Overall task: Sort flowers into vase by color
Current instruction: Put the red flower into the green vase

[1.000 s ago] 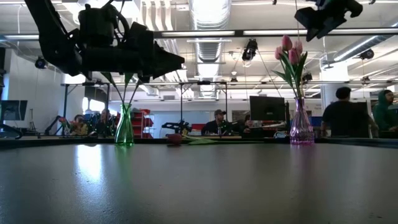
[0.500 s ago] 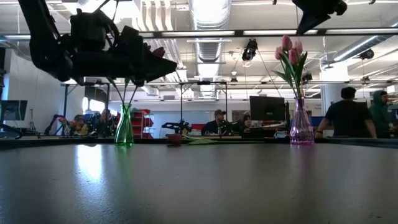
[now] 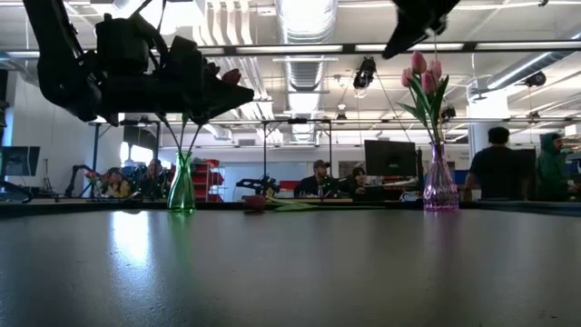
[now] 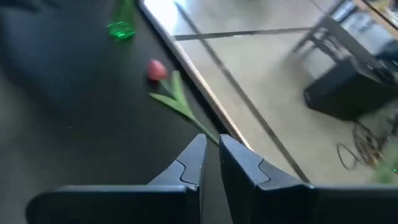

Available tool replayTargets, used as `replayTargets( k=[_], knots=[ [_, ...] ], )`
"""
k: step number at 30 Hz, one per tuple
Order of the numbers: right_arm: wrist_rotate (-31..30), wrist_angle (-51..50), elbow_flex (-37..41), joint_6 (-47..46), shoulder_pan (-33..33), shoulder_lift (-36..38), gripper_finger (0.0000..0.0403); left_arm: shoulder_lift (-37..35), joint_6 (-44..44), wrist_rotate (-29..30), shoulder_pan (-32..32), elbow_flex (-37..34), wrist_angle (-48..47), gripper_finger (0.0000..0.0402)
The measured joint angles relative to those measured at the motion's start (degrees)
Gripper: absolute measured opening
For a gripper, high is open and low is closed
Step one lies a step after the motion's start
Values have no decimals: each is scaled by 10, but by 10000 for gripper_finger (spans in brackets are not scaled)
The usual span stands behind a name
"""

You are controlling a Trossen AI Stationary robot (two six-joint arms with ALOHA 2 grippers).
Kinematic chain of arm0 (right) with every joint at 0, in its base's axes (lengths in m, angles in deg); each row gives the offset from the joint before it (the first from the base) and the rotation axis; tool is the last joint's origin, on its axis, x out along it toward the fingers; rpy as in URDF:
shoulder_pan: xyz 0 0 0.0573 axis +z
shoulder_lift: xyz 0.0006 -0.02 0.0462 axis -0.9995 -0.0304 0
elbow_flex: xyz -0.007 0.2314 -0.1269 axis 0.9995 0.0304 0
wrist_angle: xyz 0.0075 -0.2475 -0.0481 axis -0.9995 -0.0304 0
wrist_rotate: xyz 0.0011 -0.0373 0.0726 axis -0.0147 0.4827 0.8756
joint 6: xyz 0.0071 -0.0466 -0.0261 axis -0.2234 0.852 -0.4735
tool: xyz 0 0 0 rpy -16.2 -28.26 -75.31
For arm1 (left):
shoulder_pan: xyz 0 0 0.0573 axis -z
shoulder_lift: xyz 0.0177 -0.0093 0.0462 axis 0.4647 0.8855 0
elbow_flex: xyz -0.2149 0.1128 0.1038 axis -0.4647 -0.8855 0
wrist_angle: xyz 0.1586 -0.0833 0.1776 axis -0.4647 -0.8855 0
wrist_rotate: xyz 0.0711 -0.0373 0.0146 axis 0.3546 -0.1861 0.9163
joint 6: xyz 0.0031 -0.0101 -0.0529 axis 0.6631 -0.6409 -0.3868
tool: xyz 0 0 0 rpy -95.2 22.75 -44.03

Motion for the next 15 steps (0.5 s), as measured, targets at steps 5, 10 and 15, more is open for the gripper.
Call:
replayTargets(
  k=[5, 10, 15],
  knots=[
    [61, 96, 7, 57, 0, -80, 37, 0, 0, 0, 0, -12, 0, 76],
    [164, 187, -7, 138, -8, -155, 37, 0, 0, -11, 0, -29, 3, 75],
    [242, 191, -63, 162, -40, -233, 38, -2, -5, -29, 2, -43, 13, 75]
  ],
)
